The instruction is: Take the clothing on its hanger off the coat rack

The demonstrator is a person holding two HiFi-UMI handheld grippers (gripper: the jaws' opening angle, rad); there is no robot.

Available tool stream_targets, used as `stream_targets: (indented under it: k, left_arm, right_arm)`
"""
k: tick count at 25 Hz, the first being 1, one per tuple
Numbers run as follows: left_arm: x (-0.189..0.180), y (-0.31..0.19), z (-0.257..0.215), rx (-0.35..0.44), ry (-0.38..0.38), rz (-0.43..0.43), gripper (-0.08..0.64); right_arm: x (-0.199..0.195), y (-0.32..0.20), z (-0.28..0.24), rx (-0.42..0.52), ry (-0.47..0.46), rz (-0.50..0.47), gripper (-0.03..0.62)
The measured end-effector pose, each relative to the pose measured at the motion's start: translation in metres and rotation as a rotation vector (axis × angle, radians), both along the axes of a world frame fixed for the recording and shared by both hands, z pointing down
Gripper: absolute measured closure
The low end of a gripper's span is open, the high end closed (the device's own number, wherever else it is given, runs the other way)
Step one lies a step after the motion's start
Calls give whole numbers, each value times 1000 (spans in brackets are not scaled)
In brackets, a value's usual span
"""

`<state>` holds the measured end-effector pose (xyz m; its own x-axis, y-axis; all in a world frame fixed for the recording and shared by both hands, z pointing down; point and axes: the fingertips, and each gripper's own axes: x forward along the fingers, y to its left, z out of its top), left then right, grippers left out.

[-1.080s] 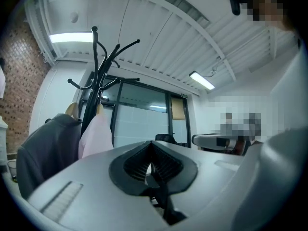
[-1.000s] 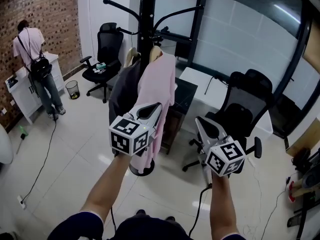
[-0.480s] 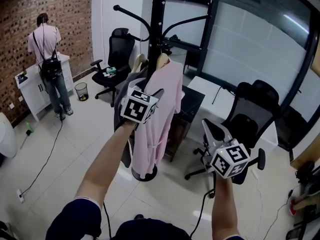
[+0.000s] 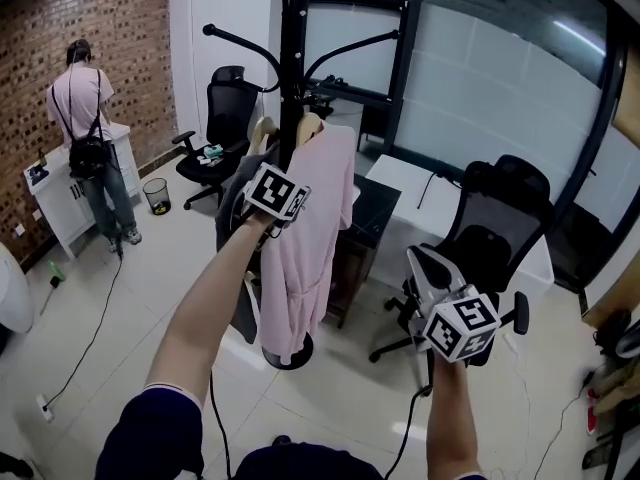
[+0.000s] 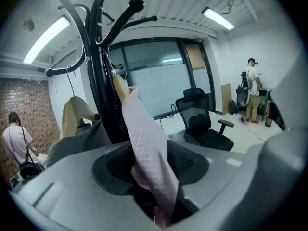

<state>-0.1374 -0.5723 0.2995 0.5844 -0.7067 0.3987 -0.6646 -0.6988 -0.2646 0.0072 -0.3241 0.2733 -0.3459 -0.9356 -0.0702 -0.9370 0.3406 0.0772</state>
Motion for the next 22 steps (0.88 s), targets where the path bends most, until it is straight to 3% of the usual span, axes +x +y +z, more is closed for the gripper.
stream_targets:
  k: [2, 7, 15, 22]
  left_arm:
    - [-1, -5, 4, -26, 10, -21, 438]
    - [-10, -14, 6, -85, 128, -117, 506]
    - [-11, -9, 3, -95, 194, -129, 514]
    - [-22, -10, -10, -71, 183, -157, 515]
  right_arm:
    - [6, 2, 0, 1, -2, 11, 591]
    - [17, 7, 5, -6, -8, 34, 591]
    - [16, 7, 11, -12, -12, 33, 591]
    - [18, 12, 14, -16, -29, 45, 591]
